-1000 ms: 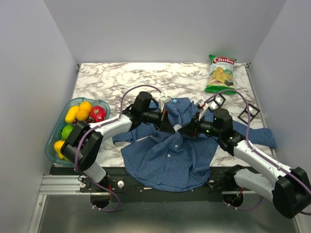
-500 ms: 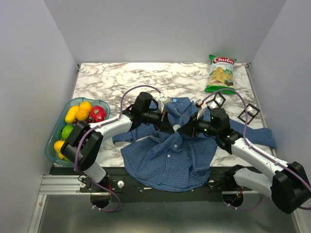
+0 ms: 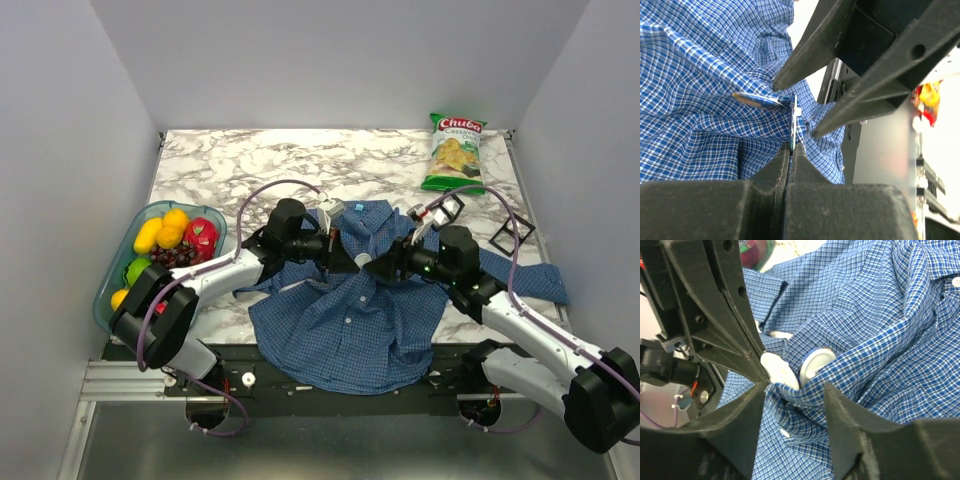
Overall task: Pin the brooch onto the clothing
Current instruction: Pin the brooch to the clothes.
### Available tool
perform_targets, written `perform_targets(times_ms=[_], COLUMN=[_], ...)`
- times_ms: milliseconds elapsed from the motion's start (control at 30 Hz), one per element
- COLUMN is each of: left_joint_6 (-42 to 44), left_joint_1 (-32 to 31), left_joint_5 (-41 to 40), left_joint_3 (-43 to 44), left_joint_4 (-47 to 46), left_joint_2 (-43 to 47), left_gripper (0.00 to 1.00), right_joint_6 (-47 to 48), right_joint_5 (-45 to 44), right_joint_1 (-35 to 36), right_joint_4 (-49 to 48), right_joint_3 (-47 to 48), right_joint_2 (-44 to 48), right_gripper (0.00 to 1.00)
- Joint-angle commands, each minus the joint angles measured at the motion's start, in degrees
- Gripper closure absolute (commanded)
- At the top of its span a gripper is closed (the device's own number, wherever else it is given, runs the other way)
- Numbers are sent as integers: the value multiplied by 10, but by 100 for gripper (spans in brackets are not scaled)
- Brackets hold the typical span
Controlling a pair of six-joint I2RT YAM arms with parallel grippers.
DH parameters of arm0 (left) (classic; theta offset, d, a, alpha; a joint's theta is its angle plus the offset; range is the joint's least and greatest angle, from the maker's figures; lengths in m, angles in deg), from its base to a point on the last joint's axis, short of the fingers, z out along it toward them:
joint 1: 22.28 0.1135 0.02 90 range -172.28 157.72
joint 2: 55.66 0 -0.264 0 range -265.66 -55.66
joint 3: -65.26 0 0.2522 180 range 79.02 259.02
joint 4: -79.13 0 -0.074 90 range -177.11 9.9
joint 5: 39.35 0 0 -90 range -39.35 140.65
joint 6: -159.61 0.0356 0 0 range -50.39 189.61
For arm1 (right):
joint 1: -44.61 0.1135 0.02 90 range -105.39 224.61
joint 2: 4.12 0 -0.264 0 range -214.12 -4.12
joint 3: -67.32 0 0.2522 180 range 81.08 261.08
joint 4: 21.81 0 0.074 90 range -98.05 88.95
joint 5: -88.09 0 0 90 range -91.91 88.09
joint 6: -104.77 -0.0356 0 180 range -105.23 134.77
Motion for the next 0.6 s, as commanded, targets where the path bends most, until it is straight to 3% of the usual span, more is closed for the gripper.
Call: perform_targets(times_ms=[0, 233, 567], left_joint_6=[-63, -165, -189], left_joint_1=[-4, -4, -34], left_joint_5=[-62, -123, -231], left_joint_3=[-41, -114, -115], left_joint_4=[-97, -228, -195], left_joint_2=[35, 50, 53], left_gripper=[100, 100, 100], right_joint_6=[-41, -22, 57], right_joint_5=[-14, -42, -77], right_joint_1=[-4, -6, 3], right_joint_4=[-26, -48, -19], right_joint_3=[-32, -62, -21], right_joint_2=[35, 95, 77], right_gripper=[36, 31, 51])
